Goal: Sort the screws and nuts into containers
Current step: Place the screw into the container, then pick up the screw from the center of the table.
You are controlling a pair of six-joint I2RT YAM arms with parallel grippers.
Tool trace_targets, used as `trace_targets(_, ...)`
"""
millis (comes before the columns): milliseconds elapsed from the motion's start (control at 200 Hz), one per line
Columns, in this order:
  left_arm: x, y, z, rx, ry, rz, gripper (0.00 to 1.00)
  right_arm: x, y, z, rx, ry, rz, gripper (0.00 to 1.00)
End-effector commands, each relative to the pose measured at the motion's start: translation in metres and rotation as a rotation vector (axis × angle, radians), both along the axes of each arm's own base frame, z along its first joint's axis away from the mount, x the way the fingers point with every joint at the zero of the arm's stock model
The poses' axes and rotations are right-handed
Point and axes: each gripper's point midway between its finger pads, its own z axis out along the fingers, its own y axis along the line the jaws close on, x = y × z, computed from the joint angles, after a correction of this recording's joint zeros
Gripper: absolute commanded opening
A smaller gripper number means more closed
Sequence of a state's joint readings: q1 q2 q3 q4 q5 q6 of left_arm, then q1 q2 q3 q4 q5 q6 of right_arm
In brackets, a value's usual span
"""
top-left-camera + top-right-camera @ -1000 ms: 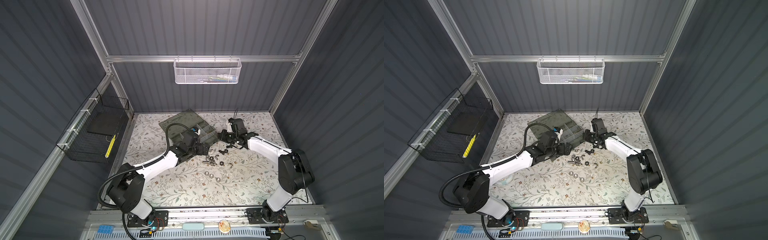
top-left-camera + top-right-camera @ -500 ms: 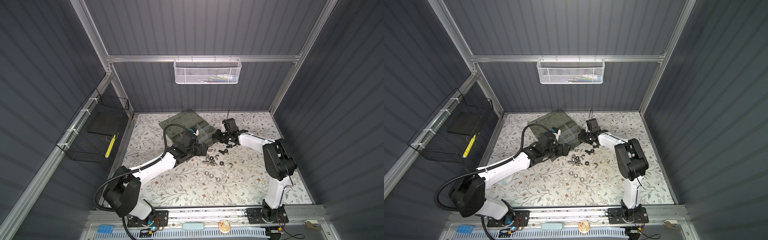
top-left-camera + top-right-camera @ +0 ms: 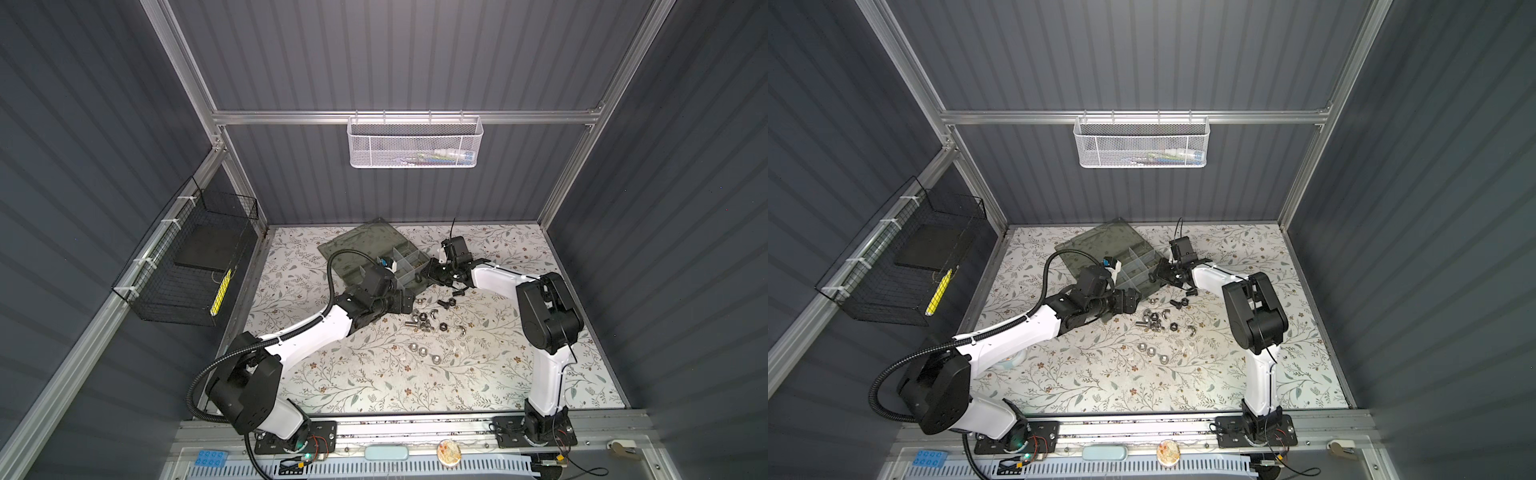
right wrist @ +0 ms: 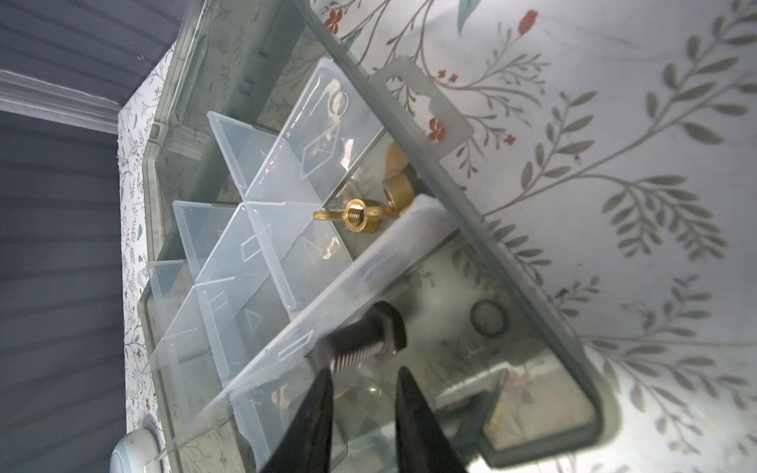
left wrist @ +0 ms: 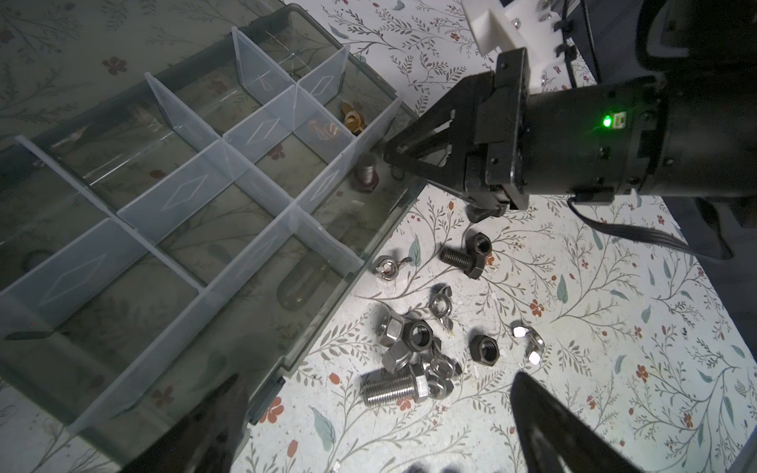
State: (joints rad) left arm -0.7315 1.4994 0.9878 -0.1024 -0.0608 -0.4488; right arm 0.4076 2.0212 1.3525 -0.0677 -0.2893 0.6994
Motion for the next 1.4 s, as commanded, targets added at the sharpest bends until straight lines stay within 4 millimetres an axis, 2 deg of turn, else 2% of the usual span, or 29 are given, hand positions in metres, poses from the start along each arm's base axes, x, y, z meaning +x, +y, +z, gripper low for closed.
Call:
trace_targets(0, -0.003, 0.007, -0.004, 0.021, 0.011, 0.008, 1.0, 0.003, 0.004, 0.0, 0.002, 0.001, 0.008, 0.31)
trace_targets(205, -0.004, 0.008, -0.006, 0.022, 0.016, 0.008, 1.0, 0.001, 0.003, 0.013, 0.002, -0.021, 0.016, 0.39)
trace_targets(520, -0.003, 0.006, -0.003, 0.017, 0.013, 0.003, 1.0, -0.012, -0.012, 0.049, -0.035, -0.097, 0.011, 0.6)
trace_targets(735, -0.001, 0.0, 0.0, -0.006, 0.011, -0.009, 1.0, -0.028, -0.042, 0.064, -0.088, -0.138, -0.025, 0.87)
trace_targets(811, 0.0, -0.005, 0.002, -0.02, 0.014, -0.018, 1.0, -0.035, -0.059, 0.06, -0.126, -0.135, -0.049, 0.99)
trace_targets(926, 0.003, -0.015, 0.003, -0.044, 0.02, -0.034, 1.0, -0.046, -0.085, 0.049, -0.182, -0.114, -0.091, 0.99)
trace_targets(1076, 0.006, -0.031, -0.004, -0.09, 0.048, -0.054, 1.0, -0.06, -0.116, 0.02, -0.207, -0.039, -0.142, 0.99)
trace_targets(1241, 0.008, -0.049, -0.008, -0.109, 0.061, -0.08, 1.0, -0.071, -0.133, -0.005, -0.249, 0.017, -0.154, 0.99)
trace_targets(1396, 0.009, -0.058, -0.011, -0.11, 0.067, -0.093, 1.0, -0.071, -0.138, -0.022, -0.276, 0.052, -0.158, 0.99)
